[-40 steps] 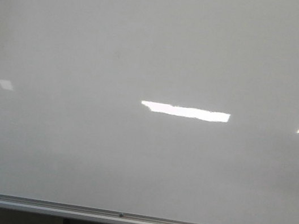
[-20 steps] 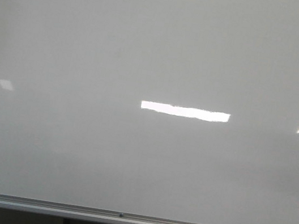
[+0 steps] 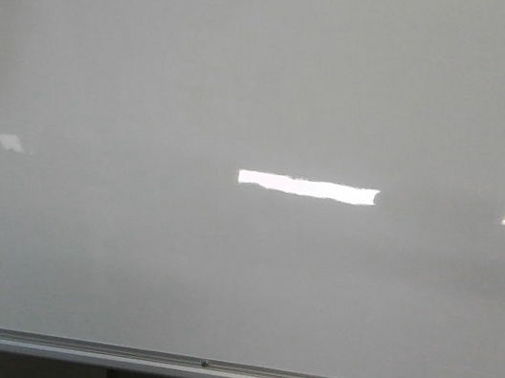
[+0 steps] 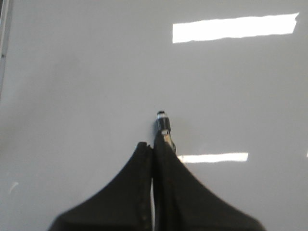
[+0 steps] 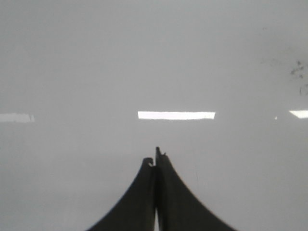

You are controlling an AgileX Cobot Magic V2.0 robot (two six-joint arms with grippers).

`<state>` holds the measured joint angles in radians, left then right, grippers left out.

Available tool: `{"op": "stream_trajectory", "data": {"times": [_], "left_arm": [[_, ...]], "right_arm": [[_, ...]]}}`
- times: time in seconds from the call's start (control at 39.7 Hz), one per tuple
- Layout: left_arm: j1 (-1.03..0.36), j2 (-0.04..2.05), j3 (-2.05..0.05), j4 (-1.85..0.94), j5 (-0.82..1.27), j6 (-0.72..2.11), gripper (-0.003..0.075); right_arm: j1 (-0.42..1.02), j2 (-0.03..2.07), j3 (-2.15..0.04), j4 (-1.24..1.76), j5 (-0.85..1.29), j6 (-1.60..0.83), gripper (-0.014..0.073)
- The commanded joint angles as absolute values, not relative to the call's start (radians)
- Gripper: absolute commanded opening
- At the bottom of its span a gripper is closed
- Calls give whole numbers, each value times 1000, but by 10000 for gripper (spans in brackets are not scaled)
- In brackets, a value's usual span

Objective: Write number 2 on whiteboard

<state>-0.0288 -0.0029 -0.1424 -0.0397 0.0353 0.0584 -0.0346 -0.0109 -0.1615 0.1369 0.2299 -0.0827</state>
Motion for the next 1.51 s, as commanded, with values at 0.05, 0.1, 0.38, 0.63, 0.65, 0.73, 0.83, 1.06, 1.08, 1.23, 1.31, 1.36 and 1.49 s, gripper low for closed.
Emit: {"op": "stream_trajectory", "data": {"times": [0.05, 0.1, 0.38, 0.63, 0.65, 0.73, 0.83, 1.06, 1.08, 1.23, 1.31, 1.36, 1.49], "left_arm": [[-28, 9, -332, -50, 90, 49, -20], [-28, 31, -393, -48, 136, 49, -20], [-28, 207, -646, -48, 334, 49, -20], [-28, 374, -734, -46, 457, 49, -20], [-28, 389, -732, -46, 459, 49, -20], [-28, 424, -730, -46, 490, 49, -20], [-28, 467, -730, -46, 550, 49, -20], [-28, 550, -730, -59, 572, 49, -19], [-28, 557, -730, -60, 577, 49, -20], [-28, 602, -730, -60, 596, 49, -17], [-28, 628, -730, -60, 596, 49, 13], [-28, 643, -730, -60, 596, 49, 60], [-28, 680, -730, -60, 589, 49, 250]], "right_arm": [[-41, 32, -349, 148, 270, -79, -69], [-41, 67, -403, 148, 310, -79, -69], [-37, 300, -621, 148, 448, -79, -69], [21, 471, -664, 131, 465, -80, -69], [21, 488, -664, 131, 470, -80, -69], [21, 528, -664, 131, 471, -80, -69], [21, 574, -664, 131, 481, -80, -69], [21, 653, -663, 108, 492, -80, -69], [21, 660, -663, 100, 497, -81, -69], [20, 703, -663, 40, 526, -81, -41], [20, 722, -663, 34, 533, -81, 55], [20, 732, -663, 34, 532, -81, 144], [20, 742, -663, 34, 527, -81, 409]]}}
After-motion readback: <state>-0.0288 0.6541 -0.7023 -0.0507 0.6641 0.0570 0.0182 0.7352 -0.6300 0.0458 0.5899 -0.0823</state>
